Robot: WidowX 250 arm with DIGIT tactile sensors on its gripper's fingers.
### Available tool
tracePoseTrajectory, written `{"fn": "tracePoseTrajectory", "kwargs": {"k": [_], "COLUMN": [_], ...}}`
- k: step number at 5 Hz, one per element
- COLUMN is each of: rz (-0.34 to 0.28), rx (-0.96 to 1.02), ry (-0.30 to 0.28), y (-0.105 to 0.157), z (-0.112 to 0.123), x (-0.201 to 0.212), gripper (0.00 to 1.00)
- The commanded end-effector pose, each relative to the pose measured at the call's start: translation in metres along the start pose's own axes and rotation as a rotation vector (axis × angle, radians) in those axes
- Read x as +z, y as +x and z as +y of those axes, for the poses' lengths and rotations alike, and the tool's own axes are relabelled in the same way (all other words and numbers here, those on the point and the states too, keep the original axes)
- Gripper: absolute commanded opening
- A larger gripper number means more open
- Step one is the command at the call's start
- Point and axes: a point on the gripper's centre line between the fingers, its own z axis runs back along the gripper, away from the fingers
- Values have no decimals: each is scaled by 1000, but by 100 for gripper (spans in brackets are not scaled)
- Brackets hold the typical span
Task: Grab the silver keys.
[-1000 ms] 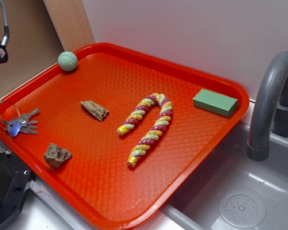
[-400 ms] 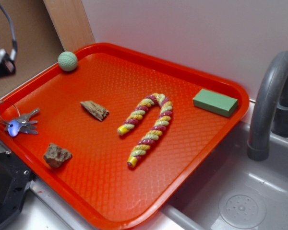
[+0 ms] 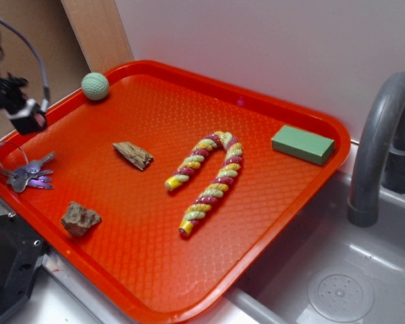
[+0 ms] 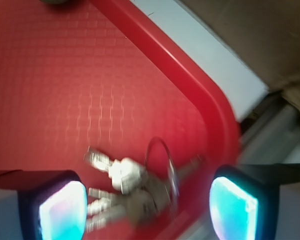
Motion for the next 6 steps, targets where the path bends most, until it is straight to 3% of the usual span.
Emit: {"fn": "tracePoseTrajectory", "kwargs": {"k": [1,2,4,5,6], "rz": [-23,-1,-42,-43,-26], "rx": [-76,-97,-106,-114,-121], "ry": [-6,20,16,-4,31], "y": [2,-7,-12,-11,-9], "z": [-13,-19,-21,-25,-30], "x": [-37,-32,2,4,-9], "gripper": [100,100,100,100,100]}}
